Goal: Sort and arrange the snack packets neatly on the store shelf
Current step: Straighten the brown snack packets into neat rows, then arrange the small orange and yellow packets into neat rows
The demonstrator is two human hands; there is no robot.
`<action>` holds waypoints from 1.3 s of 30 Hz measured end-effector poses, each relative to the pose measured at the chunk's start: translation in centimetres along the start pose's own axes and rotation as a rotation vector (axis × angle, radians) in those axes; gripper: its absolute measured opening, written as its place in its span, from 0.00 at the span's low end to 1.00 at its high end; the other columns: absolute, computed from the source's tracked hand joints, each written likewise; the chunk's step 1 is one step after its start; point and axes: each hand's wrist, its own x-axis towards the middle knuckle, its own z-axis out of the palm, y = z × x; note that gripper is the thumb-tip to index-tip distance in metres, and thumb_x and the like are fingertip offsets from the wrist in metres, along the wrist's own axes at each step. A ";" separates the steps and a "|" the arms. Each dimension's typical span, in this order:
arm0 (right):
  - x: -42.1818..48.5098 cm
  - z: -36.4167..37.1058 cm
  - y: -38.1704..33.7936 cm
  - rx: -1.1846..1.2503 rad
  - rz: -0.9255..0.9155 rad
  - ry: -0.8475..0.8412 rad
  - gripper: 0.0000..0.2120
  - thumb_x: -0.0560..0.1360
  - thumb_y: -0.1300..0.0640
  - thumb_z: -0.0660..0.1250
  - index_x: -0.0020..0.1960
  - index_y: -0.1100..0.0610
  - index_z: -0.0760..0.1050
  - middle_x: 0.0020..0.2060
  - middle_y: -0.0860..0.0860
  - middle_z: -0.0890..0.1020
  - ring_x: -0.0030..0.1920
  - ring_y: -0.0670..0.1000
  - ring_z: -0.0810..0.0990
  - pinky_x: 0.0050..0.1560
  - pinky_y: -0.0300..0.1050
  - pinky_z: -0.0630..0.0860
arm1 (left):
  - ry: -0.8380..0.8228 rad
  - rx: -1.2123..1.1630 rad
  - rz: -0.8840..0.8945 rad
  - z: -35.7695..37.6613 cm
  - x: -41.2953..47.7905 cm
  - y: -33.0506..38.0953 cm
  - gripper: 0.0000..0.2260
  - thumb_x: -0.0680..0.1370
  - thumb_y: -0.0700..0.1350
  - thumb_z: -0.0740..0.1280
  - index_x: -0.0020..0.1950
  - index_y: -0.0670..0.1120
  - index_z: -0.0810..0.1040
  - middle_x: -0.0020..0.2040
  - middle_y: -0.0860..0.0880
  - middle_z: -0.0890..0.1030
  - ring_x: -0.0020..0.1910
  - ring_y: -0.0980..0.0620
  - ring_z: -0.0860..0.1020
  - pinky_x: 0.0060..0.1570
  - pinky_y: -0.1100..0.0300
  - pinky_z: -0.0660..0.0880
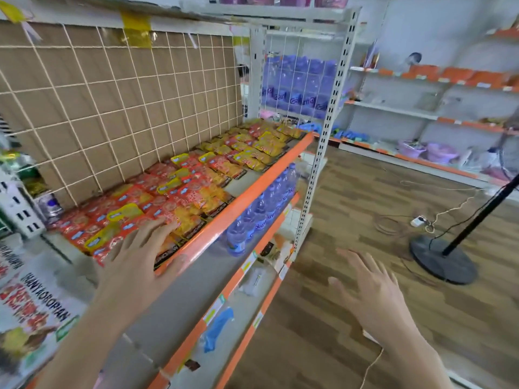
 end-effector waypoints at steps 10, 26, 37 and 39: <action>14.5 1.4 -0.3 0.005 -0.102 0.028 0.23 0.73 0.46 0.65 0.66 0.50 0.70 0.63 0.48 0.74 0.62 0.56 0.73 0.57 0.50 0.66 | 0.048 -0.039 -0.087 3.4 10.6 -0.2 0.29 0.72 0.62 0.56 0.69 0.50 0.70 0.66 0.49 0.72 0.63 0.43 0.70 0.59 0.41 0.68; 33.6 10.1 -7.8 0.148 -0.679 -0.188 0.26 0.70 0.42 0.56 0.61 0.56 0.75 0.54 0.54 0.80 0.51 0.60 0.80 0.47 0.57 0.75 | 0.136 0.196 -0.658 3.2 11.7 -3.9 0.31 0.72 0.65 0.61 0.68 0.47 0.72 0.64 0.44 0.75 0.62 0.38 0.72 0.59 0.39 0.68; 38.2 14.0 -17.0 0.162 -1.092 -0.364 0.36 0.68 0.36 0.45 0.68 0.52 0.69 0.65 0.51 0.73 0.65 0.57 0.72 0.65 0.55 0.66 | 0.236 0.255 -1.036 2.7 6.4 -4.0 0.29 0.71 0.65 0.60 0.64 0.47 0.74 0.62 0.44 0.76 0.57 0.39 0.76 0.56 0.42 0.73; 37.7 14.8 -18.6 0.161 -1.153 -0.427 0.35 0.71 0.34 0.45 0.72 0.50 0.62 0.70 0.48 0.66 0.71 0.53 0.63 0.69 0.50 0.59 | 0.238 0.257 -1.065 2.6 5.7 -4.5 0.30 0.70 0.64 0.57 0.63 0.46 0.75 0.61 0.44 0.76 0.57 0.39 0.76 0.56 0.44 0.72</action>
